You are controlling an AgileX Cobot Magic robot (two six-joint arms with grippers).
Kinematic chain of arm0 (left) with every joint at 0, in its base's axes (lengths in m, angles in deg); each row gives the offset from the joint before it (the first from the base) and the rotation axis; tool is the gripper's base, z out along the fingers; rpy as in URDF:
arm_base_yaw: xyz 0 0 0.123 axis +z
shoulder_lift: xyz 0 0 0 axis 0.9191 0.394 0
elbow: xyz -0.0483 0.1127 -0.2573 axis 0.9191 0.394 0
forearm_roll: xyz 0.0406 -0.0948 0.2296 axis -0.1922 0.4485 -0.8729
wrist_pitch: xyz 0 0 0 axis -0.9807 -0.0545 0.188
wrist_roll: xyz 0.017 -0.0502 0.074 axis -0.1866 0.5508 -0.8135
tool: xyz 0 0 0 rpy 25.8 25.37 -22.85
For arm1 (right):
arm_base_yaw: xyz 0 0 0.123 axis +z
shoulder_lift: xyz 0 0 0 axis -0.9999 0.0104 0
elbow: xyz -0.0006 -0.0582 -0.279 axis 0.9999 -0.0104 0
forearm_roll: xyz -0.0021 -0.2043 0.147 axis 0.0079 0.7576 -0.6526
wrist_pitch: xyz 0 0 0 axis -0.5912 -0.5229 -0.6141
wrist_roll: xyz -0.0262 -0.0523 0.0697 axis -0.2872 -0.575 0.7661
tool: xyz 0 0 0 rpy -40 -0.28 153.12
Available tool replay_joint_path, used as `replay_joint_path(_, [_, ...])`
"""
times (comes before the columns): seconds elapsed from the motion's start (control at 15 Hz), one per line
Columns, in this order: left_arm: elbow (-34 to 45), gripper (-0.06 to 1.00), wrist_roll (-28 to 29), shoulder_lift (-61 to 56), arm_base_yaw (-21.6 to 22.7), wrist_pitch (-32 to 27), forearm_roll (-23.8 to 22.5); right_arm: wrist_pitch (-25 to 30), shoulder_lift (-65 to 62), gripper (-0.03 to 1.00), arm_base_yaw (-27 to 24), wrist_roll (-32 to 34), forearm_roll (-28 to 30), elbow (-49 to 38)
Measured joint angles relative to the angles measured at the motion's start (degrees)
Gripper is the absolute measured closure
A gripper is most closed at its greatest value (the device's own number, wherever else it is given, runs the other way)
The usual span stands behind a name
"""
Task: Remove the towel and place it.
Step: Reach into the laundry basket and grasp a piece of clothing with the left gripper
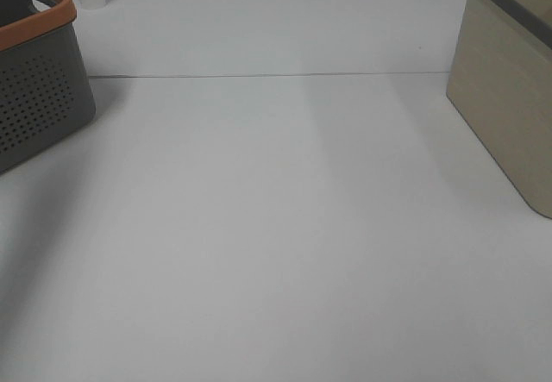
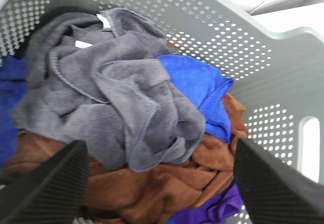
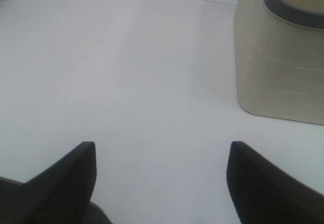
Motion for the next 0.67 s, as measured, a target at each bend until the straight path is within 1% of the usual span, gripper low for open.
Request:
replay_joint_path(0.27, [-8.19,0.21,0.97,7.33,0.52,0.11,0.17,0.00,0.00,0.25,0.00,2.18,1.15,-0.06])
replay_joint_path(0.33, [-9.51,0.21,0.52,8.59,1.15,-0.57,1.78,0.00,0.00,0.25,0.00,2.69,1.43,-0.17])
replay_joint_path(0.47, [-10.26,0.22,-2.46,9.68,2.81,-2.18,4.24,0.00,0.00,0.25,0.00,2.98,1.60,-0.17])
replay_joint_path(0.53, [-10.26,0.22,-4.58,10.26,3.84,-2.46,5.04,0.00,0.00,0.25,0.00,2.98,1.60,-0.17])
replay_joint_path(0.67, [-10.26,0.22,-6.76,11.46,5.39,-3.15,6.42,0.00,0.00,0.25,0.00,3.27,1.95,-0.17])
